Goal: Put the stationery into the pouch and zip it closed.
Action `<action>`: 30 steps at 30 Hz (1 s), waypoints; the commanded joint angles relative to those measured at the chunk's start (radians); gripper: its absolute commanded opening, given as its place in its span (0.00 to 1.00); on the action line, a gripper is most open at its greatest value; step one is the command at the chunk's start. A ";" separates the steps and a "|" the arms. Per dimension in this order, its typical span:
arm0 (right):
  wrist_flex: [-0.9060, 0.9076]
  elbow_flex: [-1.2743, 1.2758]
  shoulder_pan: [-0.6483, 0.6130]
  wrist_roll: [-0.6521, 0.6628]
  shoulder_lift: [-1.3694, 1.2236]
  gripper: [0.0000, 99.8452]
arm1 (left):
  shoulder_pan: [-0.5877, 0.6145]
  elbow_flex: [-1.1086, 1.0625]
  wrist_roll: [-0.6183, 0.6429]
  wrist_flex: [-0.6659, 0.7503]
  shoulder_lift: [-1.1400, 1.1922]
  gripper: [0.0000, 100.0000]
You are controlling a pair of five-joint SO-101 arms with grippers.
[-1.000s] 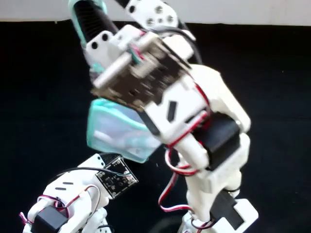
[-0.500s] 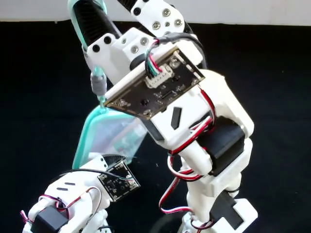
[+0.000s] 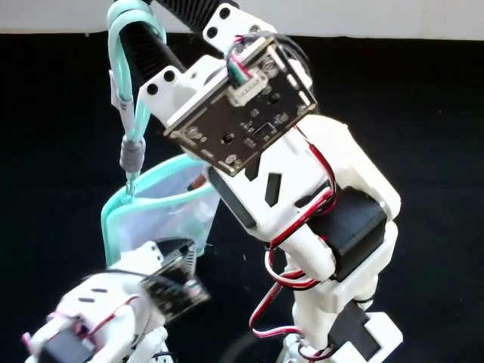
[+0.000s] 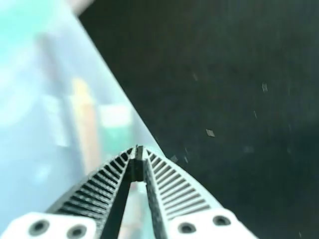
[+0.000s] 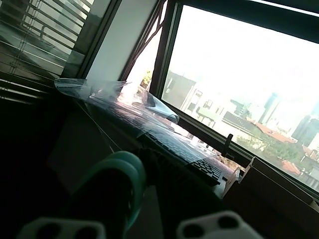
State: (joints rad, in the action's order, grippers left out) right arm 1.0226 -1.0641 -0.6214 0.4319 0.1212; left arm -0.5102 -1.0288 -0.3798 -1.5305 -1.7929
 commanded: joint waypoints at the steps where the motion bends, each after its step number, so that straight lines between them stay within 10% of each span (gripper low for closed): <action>1: 0.001 -0.025 -0.002 -0.017 0.027 0.01 | -0.012 0.217 -0.005 0.017 0.004 0.01; 11: -0.005 0.056 -0.002 -0.017 0.027 0.01 | 0.058 0.728 -0.009 0.002 0.013 0.01; 23: -0.002 0.056 -0.001 -0.020 0.027 0.01 | 0.572 0.737 -0.011 -0.178 0.004 0.20; 30: -0.001 0.058 -0.001 -0.020 0.027 0.01 | 0.615 0.748 -0.199 -0.209 0.002 0.22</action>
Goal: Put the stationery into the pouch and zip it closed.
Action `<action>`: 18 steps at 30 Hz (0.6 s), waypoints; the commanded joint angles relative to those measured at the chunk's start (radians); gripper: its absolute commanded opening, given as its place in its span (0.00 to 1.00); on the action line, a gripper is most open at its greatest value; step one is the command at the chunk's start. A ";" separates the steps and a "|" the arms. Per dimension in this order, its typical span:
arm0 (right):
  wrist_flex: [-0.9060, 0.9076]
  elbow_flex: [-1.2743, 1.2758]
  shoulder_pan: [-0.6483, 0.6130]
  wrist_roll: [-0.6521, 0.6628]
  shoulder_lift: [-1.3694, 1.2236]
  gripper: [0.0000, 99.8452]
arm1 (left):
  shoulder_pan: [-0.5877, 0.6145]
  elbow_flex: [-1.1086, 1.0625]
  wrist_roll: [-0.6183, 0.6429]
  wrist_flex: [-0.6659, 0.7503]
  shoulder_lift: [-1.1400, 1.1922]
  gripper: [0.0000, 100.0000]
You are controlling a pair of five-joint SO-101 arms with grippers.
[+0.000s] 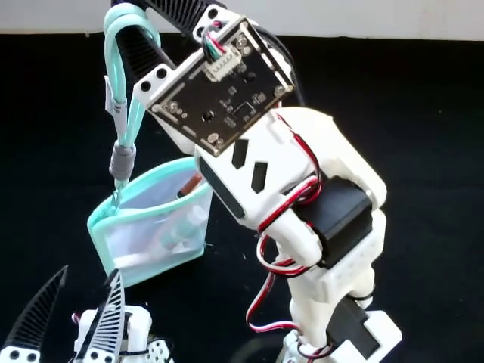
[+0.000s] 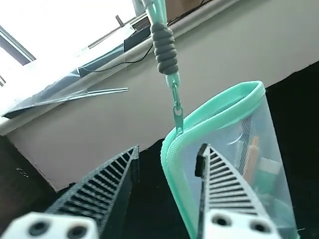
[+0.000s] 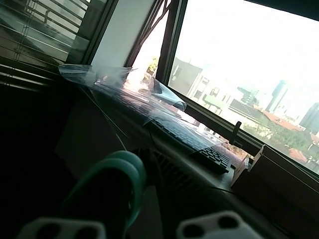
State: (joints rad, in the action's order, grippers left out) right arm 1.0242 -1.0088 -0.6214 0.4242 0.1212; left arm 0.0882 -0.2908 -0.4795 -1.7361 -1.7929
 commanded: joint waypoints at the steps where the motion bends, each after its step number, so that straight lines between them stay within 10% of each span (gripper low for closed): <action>1: -0.002 0.002 -0.001 -0.012 0.027 0.01 | 0.016 0.010 -0.104 0.000 0.002 0.22; 18: 0.156 -0.010 -0.007 -0.011 0.041 0.01 | 0.016 -0.079 -0.103 0.005 0.005 0.22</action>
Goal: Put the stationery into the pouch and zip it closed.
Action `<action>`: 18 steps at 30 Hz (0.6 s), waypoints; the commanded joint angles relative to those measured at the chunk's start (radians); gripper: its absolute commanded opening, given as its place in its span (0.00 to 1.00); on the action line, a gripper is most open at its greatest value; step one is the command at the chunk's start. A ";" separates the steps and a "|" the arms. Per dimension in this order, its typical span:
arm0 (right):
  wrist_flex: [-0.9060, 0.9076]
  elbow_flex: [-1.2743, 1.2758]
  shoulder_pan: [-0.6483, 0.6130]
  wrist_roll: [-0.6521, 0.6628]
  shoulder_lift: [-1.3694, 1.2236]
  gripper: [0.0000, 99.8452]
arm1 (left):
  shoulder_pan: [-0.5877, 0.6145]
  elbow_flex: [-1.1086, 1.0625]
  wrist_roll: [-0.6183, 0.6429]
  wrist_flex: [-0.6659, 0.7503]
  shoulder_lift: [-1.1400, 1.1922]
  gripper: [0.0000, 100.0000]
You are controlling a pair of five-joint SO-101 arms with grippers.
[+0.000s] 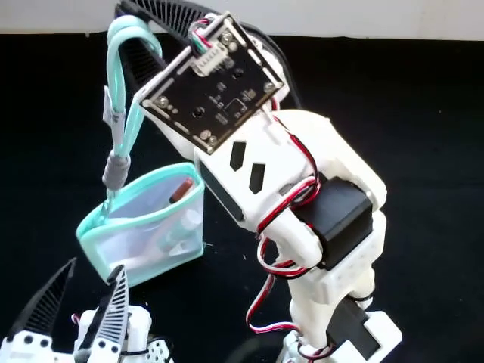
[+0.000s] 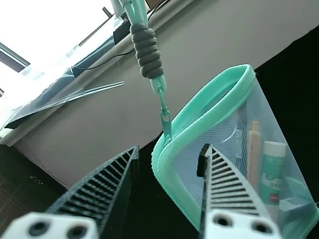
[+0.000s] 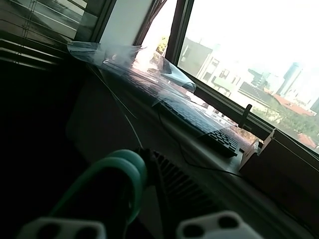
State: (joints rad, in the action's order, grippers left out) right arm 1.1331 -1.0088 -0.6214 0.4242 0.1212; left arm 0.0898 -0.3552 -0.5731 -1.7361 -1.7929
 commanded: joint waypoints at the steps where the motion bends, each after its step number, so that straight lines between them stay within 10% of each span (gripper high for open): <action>1: 0.064 -0.010 -0.005 -0.009 0.041 0.01 | 0.015 -0.019 -0.009 0.005 0.005 0.22; 18: 0.349 -0.226 0.113 0.048 0.039 0.01 | 0.090 -0.022 -0.009 0.005 0.010 0.22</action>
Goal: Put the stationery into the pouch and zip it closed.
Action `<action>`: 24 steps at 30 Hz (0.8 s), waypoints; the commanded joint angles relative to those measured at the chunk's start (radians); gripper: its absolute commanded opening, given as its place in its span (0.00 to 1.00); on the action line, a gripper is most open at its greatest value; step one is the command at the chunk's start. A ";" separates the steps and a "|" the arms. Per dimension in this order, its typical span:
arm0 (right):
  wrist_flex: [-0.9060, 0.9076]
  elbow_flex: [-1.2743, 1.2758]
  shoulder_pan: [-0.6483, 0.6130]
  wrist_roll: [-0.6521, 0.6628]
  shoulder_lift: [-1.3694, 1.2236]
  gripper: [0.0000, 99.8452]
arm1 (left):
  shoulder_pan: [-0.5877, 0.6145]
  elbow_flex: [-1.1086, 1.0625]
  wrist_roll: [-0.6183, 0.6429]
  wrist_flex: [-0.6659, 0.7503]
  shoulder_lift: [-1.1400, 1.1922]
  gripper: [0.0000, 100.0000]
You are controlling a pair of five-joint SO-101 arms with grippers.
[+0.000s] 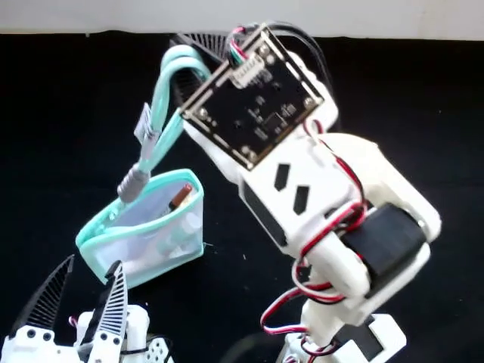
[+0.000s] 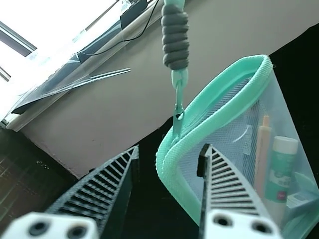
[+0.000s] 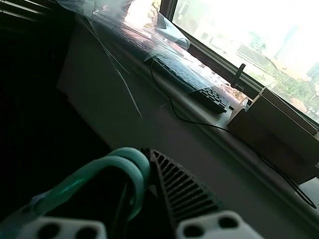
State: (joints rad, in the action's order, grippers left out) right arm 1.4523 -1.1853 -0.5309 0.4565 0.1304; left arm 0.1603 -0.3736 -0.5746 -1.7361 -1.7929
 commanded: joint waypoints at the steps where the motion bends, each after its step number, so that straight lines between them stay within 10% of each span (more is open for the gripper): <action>1: 0.044 -0.061 0.022 0.015 0.030 0.01 | 0.019 -0.005 -0.008 0.005 0.010 0.22; 24: 0.173 -0.183 0.022 0.018 0.031 0.01 | 0.041 -0.159 -0.014 0.005 0.004 0.18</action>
State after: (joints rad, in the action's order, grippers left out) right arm 1.6164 -1.3510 -0.5217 0.4626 0.1381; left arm 0.1895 -0.5209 -0.5808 -1.7361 -1.7929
